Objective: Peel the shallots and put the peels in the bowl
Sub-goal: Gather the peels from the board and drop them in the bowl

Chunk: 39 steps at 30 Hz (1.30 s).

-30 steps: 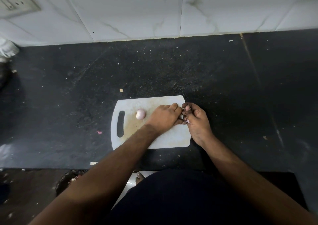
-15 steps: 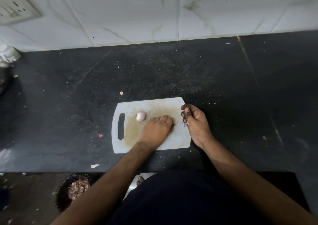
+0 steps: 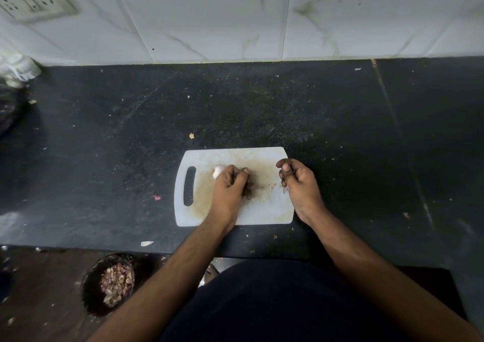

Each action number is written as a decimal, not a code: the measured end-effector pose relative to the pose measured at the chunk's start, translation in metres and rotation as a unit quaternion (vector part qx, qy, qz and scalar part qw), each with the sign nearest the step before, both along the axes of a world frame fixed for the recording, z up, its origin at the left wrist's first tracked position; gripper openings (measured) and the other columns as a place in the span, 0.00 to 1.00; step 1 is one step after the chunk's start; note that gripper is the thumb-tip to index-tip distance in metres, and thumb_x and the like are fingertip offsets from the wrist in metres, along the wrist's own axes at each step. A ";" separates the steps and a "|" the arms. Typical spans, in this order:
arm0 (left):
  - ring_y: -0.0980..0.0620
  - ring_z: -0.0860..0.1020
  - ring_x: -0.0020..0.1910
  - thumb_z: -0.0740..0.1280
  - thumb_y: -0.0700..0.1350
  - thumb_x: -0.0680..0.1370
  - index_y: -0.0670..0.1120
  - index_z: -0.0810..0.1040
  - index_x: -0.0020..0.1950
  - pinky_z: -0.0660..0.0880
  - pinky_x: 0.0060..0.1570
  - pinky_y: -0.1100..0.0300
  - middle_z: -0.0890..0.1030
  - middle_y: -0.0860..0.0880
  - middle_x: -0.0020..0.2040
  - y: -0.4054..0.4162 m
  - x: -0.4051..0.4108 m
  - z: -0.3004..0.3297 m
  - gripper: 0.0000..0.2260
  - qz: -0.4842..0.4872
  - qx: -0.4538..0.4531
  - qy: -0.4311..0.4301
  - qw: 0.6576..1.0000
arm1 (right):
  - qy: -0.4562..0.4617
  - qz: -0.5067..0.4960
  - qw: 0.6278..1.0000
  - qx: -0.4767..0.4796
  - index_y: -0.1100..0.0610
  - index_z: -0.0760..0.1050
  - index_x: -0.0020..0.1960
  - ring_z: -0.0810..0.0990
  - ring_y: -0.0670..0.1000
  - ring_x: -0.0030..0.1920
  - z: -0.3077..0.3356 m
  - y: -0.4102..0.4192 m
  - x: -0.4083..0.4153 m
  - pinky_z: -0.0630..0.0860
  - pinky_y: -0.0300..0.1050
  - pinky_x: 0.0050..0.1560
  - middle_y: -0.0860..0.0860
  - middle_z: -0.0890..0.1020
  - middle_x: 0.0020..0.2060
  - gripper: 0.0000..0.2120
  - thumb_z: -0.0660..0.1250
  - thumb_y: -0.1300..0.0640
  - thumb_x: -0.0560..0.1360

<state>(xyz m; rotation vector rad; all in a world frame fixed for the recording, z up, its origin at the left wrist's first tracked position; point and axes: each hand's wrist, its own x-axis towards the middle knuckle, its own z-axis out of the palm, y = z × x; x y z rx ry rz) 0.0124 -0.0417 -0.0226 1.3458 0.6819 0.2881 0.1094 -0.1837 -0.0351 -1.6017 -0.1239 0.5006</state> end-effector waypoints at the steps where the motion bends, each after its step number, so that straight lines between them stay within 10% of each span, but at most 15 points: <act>1: 0.52 0.75 0.31 0.65 0.41 0.85 0.44 0.71 0.43 0.74 0.30 0.59 0.79 0.45 0.35 0.000 0.000 -0.001 0.11 0.002 -0.008 -0.004 1.000 | -0.001 0.002 1.000 -0.004 0.54 0.81 0.52 0.71 0.42 0.35 0.000 0.001 0.000 0.72 0.36 0.37 0.49 0.74 0.37 0.10 0.61 0.58 0.85; 5: 0.52 0.75 0.34 0.64 0.40 0.85 0.44 0.73 0.53 0.72 0.30 0.61 0.78 0.48 0.37 -0.002 0.000 -0.009 0.02 -0.013 -0.008 0.017 1.000 | 0.012 0.009 1.000 -0.004 0.54 0.81 0.53 0.70 0.41 0.34 0.003 0.001 0.003 0.72 0.36 0.37 0.49 0.74 0.37 0.10 0.61 0.58 0.85; 8: 0.58 0.78 0.40 0.60 0.36 0.85 0.45 0.78 0.58 0.74 0.42 0.67 0.80 0.51 0.44 0.000 -0.001 -0.012 0.09 -0.093 0.218 0.057 0.970 | 0.028 0.007 1.000 0.012 0.52 0.81 0.51 0.69 0.42 0.34 0.005 0.000 0.006 0.70 0.36 0.37 0.49 0.74 0.37 0.11 0.60 0.58 0.85; 13: 0.44 0.78 0.48 0.59 0.45 0.83 0.43 0.73 0.57 0.76 0.50 0.47 0.78 0.44 0.52 -0.010 0.004 -0.009 0.07 -0.226 0.491 0.120 0.833 | 0.053 -0.005 0.998 0.042 0.52 0.81 0.51 0.69 0.44 0.36 0.004 -0.002 0.006 0.69 0.39 0.38 0.49 0.75 0.36 0.11 0.60 0.59 0.85; 18: 0.46 0.76 0.47 0.53 0.64 0.83 0.45 0.72 0.56 0.72 0.48 0.50 0.76 0.45 0.51 -0.013 0.014 -0.018 0.23 -0.243 0.686 0.181 0.662 | 0.062 -0.007 0.998 0.031 0.54 0.81 0.52 0.70 0.42 0.34 0.004 0.000 0.005 0.69 0.39 0.38 0.48 0.75 0.35 0.10 0.61 0.58 0.85; 28: 0.47 0.77 0.52 0.55 0.45 0.85 0.45 0.76 0.61 0.72 0.52 0.53 0.77 0.45 0.56 -0.007 0.041 -0.010 0.11 -0.301 0.691 0.143 0.642 | 0.056 0.000 0.998 0.034 0.54 0.80 0.52 0.69 0.42 0.32 0.003 -0.003 0.005 0.69 0.37 0.36 0.50 0.74 0.36 0.10 0.61 0.57 0.85; 32: 0.46 0.77 0.52 0.58 0.46 0.86 0.42 0.77 0.59 0.73 0.53 0.52 0.77 0.44 0.55 -0.008 0.043 -0.010 0.11 -0.304 0.647 0.134 0.686 | 0.061 0.000 0.997 0.038 0.54 0.80 0.52 0.69 0.43 0.33 0.005 -0.004 0.005 0.69 0.36 0.36 0.50 0.74 0.36 0.10 0.60 0.57 0.85; 36: 0.52 0.73 0.40 0.60 0.42 0.86 0.44 0.73 0.44 0.67 0.42 0.57 0.74 0.48 0.42 -0.016 0.030 0.001 0.11 -0.182 0.360 0.056 0.913 | 0.119 -0.037 0.987 0.098 0.55 0.79 0.48 0.72 0.43 0.36 0.010 -0.005 0.007 0.69 0.35 0.35 0.48 0.77 0.38 0.11 0.60 0.62 0.85; 39: 0.57 0.69 0.33 0.59 0.44 0.87 0.48 0.72 0.40 0.68 0.35 0.61 0.71 0.53 0.34 -0.022 0.019 0.007 0.15 -0.081 0.090 0.042 0.992 | 0.208 -0.092 0.956 0.184 0.56 0.77 0.48 0.71 0.42 0.32 0.016 -0.006 0.008 0.69 0.33 0.32 0.49 0.76 0.36 0.11 0.58 0.64 0.85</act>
